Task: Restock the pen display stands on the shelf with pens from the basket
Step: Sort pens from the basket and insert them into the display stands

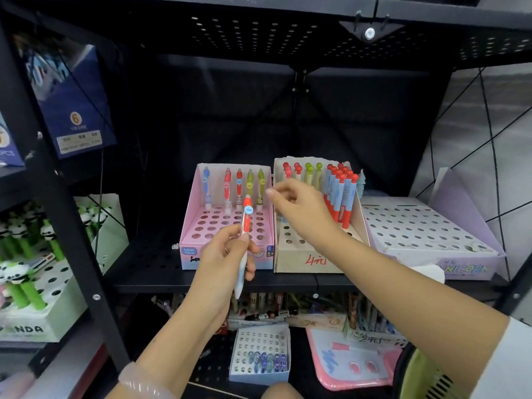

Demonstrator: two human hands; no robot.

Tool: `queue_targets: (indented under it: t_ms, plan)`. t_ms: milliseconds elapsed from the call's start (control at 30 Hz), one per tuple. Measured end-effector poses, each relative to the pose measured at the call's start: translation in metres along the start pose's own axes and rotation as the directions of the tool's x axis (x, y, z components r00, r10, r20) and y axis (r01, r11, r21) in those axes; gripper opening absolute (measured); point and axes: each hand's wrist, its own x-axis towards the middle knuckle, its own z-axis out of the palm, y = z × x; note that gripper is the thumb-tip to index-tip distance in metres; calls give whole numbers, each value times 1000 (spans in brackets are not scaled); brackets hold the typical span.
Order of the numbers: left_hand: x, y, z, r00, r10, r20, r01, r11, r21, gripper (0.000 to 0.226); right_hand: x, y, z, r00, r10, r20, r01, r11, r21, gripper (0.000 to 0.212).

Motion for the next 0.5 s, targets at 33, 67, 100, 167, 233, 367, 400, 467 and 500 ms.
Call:
queue_targets:
  t_ms: [33, 67, 100, 167, 233, 367, 400, 467, 500]
  plan:
    - [0, 0, 2, 1000, 0, 4, 0, 1000, -8, 18, -3, -8, 0, 995, -4, 96, -5, 995, 95, 14]
    - [1, 0, 3, 1000, 0, 6, 0, 1000, -14, 18, -5, -15, 2, 982, -11, 188, -18, 988, 153, 18]
    - [1, 0, 4, 1000, 0, 7, 0, 1000, -14, 18, -7, -19, 3, 967, -17, 255, -31, 983, 182, 20]
    - [1, 1, 4, 1000, 7, 9, -7, 1000, 0, 19, -8, -22, 4, 954, -19, 299, -47, 976, 211, 24]
    - [0, 3, 1, 1000, 28, 5, -28, 999, 42, 20, -6, -24, 5, 959, -23, 284, -47, 970, 238, 20]
    - [4, 16, -21, 980, 189, 56, -196, 899, 393, 30, 11, -32, 3, 992, -41, 116, 7, 961, 277, 10]
    - [7, 22, -28, 971, 231, 67, -235, 855, 463, 35, 20, -33, 1, 999, -31, 41, 19, 965, 261, 10]
    - [17, 30, -44, 961, 273, 44, -252, 800, 544, 40, 37, -34, -1, 996, -36, -77, 47, 987, 154, 10]
    - [21, 33, -51, 960, 279, 30, -244, 778, 579, 41, 45, -33, 0, 993, -48, -109, 56, 995, 76, 13]
